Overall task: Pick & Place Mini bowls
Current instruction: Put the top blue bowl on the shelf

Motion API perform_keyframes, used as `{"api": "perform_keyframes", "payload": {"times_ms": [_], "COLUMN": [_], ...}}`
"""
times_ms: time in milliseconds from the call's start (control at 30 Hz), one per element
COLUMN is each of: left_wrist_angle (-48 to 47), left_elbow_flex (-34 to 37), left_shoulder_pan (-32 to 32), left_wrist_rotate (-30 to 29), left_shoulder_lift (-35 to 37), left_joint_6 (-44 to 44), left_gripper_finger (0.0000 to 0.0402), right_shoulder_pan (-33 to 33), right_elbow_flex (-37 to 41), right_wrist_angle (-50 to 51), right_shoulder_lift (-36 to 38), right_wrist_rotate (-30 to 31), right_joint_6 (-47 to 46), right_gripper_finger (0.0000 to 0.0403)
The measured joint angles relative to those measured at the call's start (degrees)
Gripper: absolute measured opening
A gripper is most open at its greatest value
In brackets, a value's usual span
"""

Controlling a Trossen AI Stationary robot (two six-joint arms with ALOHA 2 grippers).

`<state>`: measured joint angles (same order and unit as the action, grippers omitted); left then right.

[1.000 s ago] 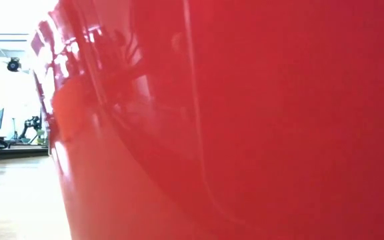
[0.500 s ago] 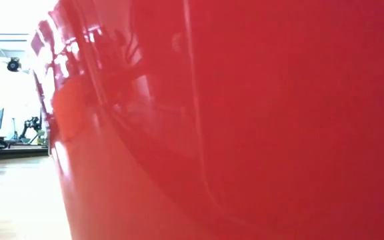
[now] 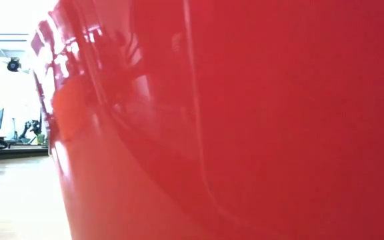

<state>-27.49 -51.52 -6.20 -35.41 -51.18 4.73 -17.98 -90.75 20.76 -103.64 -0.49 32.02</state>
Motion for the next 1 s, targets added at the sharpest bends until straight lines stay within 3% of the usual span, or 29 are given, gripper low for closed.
{"api": "perform_keyframes", "payload": {"times_ms": [300, 733, 1000], "left_wrist_angle": [0.0, -0.6, -1.5], "left_elbow_flex": [-0.1, 0.2, 0.2], "left_shoulder_pan": [0.0, 0.0, 0.0], "left_wrist_rotate": [0.0, 0.0, 0.3], "left_shoulder_lift": [0.0, 0.0, 0.0], "left_joint_6": [-0.3, -0.2, -0.2], "left_gripper_finger": [0.0064, 0.0064, 0.0064], "right_shoulder_pan": [-1.0, -1.2, -1.2], "right_elbow_flex": [-7.5, -30.4, -39.8], "right_wrist_angle": [0.2, 20.2, 26.1], "right_shoulder_lift": [-7.2, -23.0, -28.4], "right_wrist_rotate": [0.0, -0.9, -0.9], "right_joint_6": [1.2, 1.8, 2.3], "right_gripper_finger": [0.0008, 0.0008, 0.0008]}}
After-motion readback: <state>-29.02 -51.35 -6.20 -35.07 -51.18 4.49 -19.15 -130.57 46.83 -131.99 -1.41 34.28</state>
